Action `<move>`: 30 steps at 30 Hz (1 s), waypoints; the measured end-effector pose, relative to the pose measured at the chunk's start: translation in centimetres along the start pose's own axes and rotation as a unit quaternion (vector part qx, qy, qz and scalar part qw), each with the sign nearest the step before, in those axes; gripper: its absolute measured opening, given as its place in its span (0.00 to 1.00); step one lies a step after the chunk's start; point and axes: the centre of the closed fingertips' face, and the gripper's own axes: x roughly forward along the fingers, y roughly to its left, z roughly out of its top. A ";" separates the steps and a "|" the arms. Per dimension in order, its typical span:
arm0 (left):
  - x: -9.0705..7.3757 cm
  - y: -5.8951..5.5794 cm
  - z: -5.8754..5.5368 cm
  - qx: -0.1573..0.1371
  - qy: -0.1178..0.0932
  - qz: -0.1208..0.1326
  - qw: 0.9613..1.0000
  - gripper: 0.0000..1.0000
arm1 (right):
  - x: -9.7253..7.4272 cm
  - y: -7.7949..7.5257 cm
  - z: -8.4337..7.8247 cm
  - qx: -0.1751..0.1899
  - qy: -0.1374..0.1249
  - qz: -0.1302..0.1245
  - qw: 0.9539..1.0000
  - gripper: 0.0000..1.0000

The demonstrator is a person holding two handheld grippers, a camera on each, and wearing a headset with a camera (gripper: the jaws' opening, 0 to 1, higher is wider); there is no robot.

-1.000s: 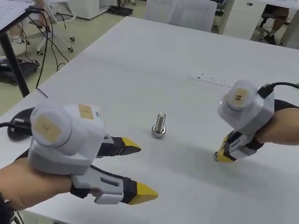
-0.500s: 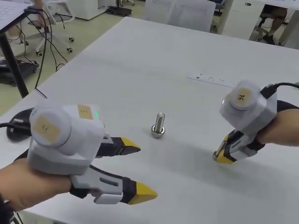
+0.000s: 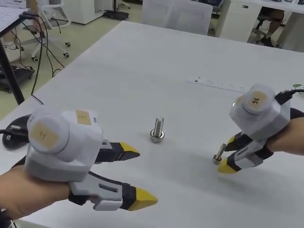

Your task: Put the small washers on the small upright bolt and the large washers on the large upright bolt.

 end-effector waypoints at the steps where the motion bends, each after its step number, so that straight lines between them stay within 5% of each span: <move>1: 0.0 0.0 0.0 -0.001 0.000 0.000 1.000 0.57 | -0.1 0.1 0.0 0.001 -0.003 -0.001 1.000 0.43; 21: -0.2 0.2 0.5 -0.005 -0.003 -0.001 1.000 0.57 | -3.7 1.5 1.3 0.034 -0.105 -0.055 0.992 0.73; 30: -0.7 0.0 0.9 -0.005 -0.006 0.001 1.000 0.58 | -6.1 3.5 1.8 0.064 -0.172 -0.070 0.981 0.76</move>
